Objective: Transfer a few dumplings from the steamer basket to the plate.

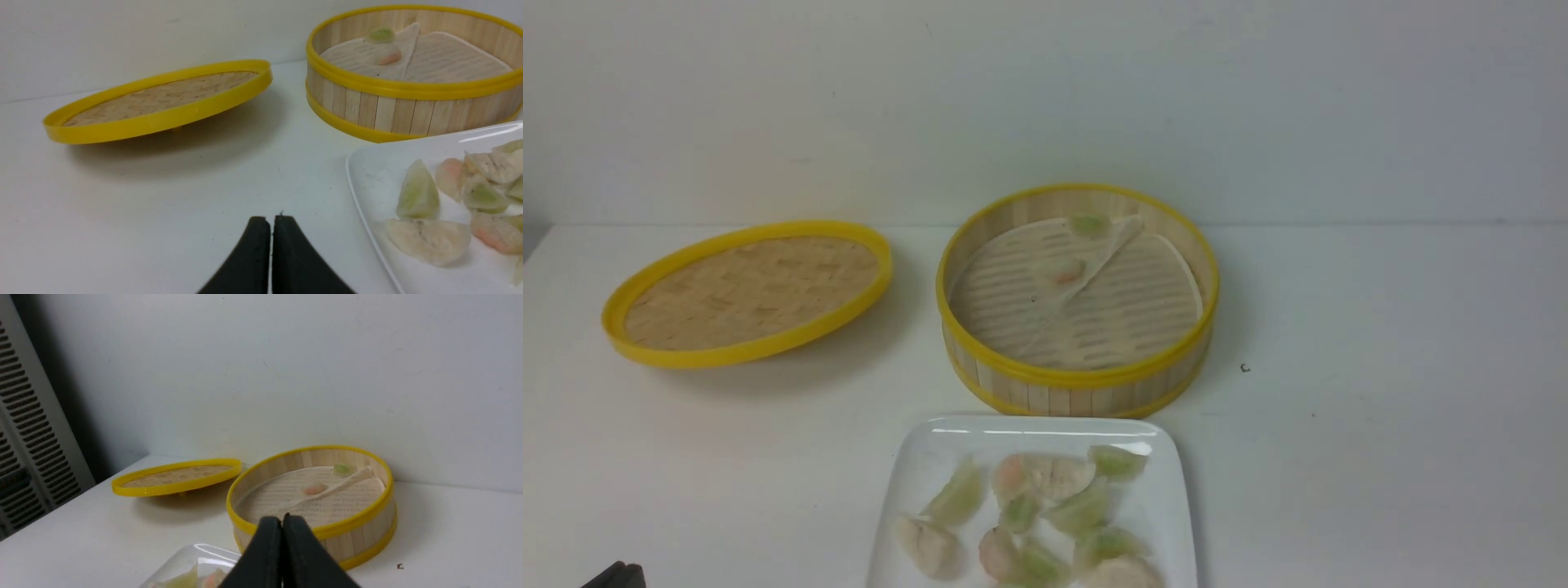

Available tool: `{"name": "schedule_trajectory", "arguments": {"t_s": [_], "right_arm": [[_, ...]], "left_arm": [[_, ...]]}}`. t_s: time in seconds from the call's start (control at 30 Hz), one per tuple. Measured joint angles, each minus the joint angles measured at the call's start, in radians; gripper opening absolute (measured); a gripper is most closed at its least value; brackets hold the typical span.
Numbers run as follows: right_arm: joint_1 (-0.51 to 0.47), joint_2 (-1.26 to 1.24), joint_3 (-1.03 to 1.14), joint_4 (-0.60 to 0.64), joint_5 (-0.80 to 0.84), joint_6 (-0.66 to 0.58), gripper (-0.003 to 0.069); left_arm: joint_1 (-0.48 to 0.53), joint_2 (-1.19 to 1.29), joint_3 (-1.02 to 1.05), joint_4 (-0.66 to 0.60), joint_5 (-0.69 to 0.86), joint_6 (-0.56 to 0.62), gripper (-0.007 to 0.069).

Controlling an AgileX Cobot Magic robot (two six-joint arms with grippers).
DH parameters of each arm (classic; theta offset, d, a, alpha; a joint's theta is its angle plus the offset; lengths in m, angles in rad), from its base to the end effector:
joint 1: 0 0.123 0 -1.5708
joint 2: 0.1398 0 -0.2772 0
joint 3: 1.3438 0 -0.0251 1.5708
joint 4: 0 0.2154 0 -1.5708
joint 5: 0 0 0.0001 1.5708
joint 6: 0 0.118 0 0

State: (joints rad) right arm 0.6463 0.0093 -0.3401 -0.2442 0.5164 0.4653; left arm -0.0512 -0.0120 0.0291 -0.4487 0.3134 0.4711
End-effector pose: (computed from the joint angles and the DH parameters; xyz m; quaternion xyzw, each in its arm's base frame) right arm 0.0319 0.0064 0.2644 -0.1044 0.7291 0.2534 0.6272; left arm 0.0515 -0.0185 0.1735 0.0780 0.7740 -0.0552 0.6259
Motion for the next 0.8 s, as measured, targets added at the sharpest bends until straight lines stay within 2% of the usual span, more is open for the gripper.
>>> {"name": "schedule_trajectory", "arguments": {"t_s": [0.33,0.43,0.47,0.5,0.53,0.6,0.7,0.8], "right_arm": [[0.0,0.001,0.005,-0.015,-0.128,-0.044,-0.0015],[0.0,0.001,0.007,0.116,-0.138,-0.198,-0.0015],[0.0,0.001,0.007,0.125,-0.138,-0.22,-0.0015],[0.0,0.001,0.007,0.192,-0.139,-0.305,-0.0015],[0.0,0.001,0.007,0.192,-0.139,-0.315,-0.0015],[0.0,0.001,0.007,0.257,-0.14,-0.412,-0.0015],[-0.002,0.001,0.008,0.272,-0.14,-0.437,-0.0015],[-0.087,-0.021,0.041,0.264,-0.147,-0.448,-0.0015]], "left_arm": [[0.0,0.0,0.0,-0.001,0.0,0.0,-0.0006],[0.0,0.0,0.0,-0.001,0.0,0.0,-0.0006],[0.0,0.0,0.0,-0.001,0.0,0.0,-0.0006],[0.0,0.0,0.0,-0.001,0.0,0.0,-0.0006],[0.0,0.0,0.0,-0.001,0.0,0.0,-0.0006],[0.0,0.0,0.0,-0.001,0.0,0.0,-0.0006],[0.0,0.0,0.0,-0.001,0.0,0.0,-0.0006],[0.0,0.0,0.0,-0.001,0.0,0.0,-0.0006]]}}
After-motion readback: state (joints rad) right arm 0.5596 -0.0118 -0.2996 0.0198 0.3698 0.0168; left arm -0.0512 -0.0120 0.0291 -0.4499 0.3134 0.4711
